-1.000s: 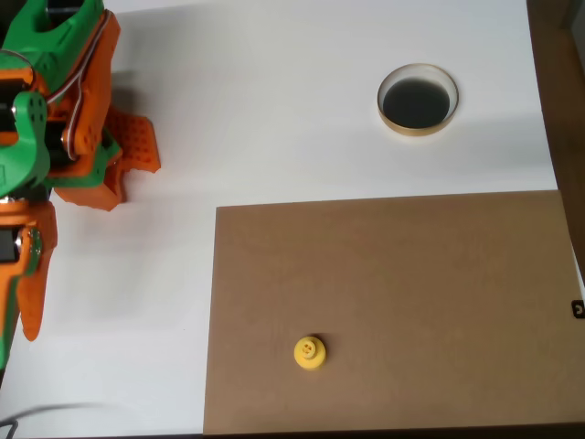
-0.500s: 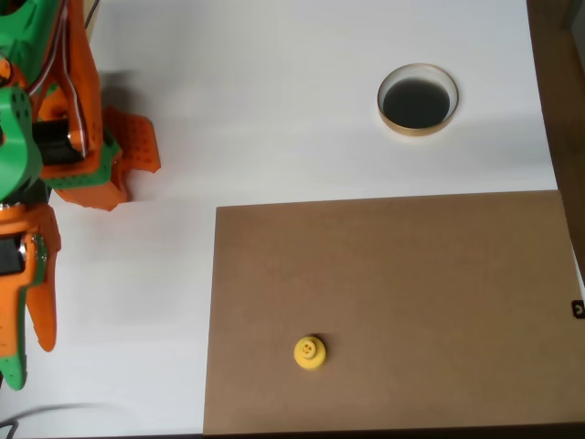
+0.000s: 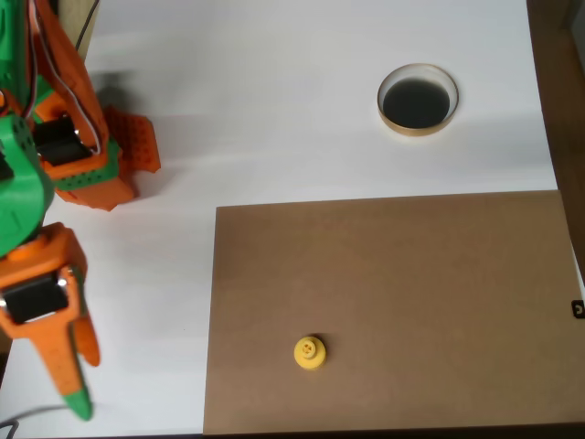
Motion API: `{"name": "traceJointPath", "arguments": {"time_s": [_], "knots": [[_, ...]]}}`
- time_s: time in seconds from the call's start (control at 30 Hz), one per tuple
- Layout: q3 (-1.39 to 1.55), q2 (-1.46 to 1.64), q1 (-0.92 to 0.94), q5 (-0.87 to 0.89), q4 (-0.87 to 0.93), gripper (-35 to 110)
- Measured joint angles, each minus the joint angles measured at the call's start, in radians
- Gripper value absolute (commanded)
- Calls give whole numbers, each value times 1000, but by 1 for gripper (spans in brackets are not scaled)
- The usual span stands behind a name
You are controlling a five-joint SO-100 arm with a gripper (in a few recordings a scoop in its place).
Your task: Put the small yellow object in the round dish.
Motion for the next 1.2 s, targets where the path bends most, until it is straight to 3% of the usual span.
{"name": "traceJointPath", "arguments": {"time_s": [1.2], "knots": [[-741, -917, -443, 63, 258, 29]]}}
